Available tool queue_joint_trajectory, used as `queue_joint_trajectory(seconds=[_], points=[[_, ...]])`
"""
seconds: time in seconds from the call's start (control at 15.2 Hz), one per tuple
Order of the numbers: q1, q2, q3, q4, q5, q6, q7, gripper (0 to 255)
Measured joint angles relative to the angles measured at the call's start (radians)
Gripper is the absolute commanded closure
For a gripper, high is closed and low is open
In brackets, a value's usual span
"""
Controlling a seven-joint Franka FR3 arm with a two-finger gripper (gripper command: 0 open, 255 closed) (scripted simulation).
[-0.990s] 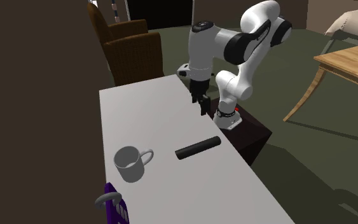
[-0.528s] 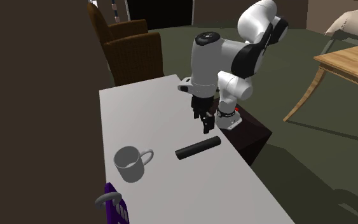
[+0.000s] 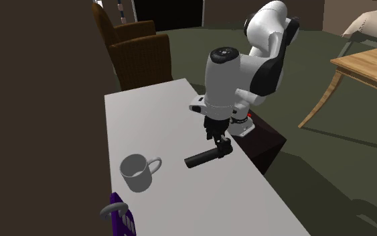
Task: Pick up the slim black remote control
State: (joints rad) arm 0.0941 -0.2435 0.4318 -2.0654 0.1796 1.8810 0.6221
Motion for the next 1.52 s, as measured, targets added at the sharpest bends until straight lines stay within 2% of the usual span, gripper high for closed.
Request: queue_joint_trajectory(seconds=[0.33,0.4,1.06,1.52], points=[[0.001,0.012,0.006,-0.052,0.000,0.063,-0.002,0],[0.002,0.012,0.006,-0.057,0.001,0.068,-0.003,255],[0.001,0.009,0.005,-0.061,0.001,0.072,-0.005,255],[-0.001,0.000,-0.001,0.009,-0.001,-0.008,0.000,255]])
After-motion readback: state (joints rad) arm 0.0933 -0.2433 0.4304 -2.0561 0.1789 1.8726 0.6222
